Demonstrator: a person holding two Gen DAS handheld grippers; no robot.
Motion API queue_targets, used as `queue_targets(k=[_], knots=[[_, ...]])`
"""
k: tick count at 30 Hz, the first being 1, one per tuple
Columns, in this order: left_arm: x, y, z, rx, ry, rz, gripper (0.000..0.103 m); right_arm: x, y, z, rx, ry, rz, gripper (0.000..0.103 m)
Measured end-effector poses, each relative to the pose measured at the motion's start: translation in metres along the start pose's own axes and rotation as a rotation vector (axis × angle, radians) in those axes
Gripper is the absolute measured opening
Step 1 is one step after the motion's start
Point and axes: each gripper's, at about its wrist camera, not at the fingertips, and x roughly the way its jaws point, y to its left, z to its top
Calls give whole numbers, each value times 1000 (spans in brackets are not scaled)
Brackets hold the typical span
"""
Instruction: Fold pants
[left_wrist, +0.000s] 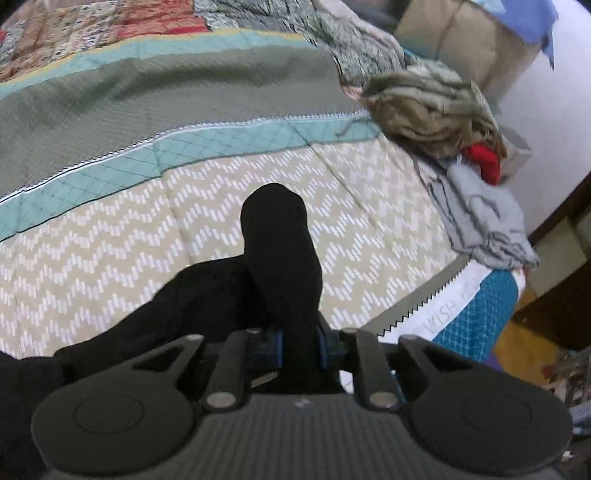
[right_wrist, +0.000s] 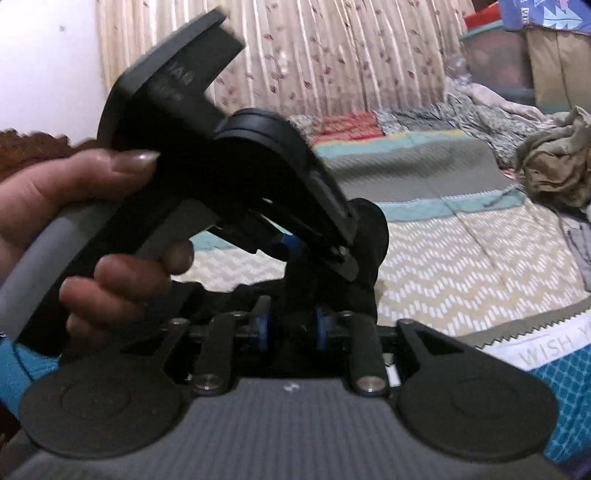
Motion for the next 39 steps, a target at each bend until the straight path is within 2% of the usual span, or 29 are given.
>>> queue_targets(k=[2,5,7,8,9,11,16,22,23,25,26,27,28,29,31,32,33,34,36,39], knots=[[-14,11,1,-24,-20,-19,15,-4,-3,-4,11,-12,-8,66],[-36,29,-3,-56,-41,-52,15,-6,-3,-12,4,9,28,65],[-45,41,-7,-75,-51,-58,15,-2,6,-14,-29,26,48,57],[-50,48,-11,-84,-59,-57,15,1,12,-13,-51,39,54,33],[-55,54,-14,-93,-65,-51,15,5,16,-12,-68,60,61,24],[-68,69,-23,-117,-89,-49,15,7,27,-8,-83,70,83,23],[-109,117,-42,-200,-169,-45,15,12,67,9,-136,72,204,23],[-130,181,-78,-309,-196,56,15,43,131,14,-260,135,317,24],[-129,190,-84,-323,-194,73,15,48,137,11,-282,150,326,24],[-116,207,-98,-349,-173,106,16,66,150,2,-313,215,340,32],[-109,214,-105,-355,-160,120,19,75,154,-5,-321,258,343,44],[-98,218,-112,-357,-139,148,24,84,158,-14,-340,304,349,48],[-89,220,-118,-355,-128,173,34,88,160,-21,-358,320,349,49],[-82,222,-123,-347,-133,188,35,88,161,-24,-376,325,349,50],[-83,223,-130,-349,-173,176,37,79,159,-18,-379,329,381,59],[-85,224,-130,-361,-181,169,37,72,153,-11,-347,328,413,65],[-88,225,-129,-370,-187,165,41,64,146,-4,-304,315,442,65],[-92,224,-129,-378,-193,179,52,58,139,1,-268,298,456,65],[-109,222,-131,-376,-240,210,54,46,127,9,-192,256,445,65],[-132,220,-138,-411,-319,142,54,32,96,17,-54,225,406,63]])
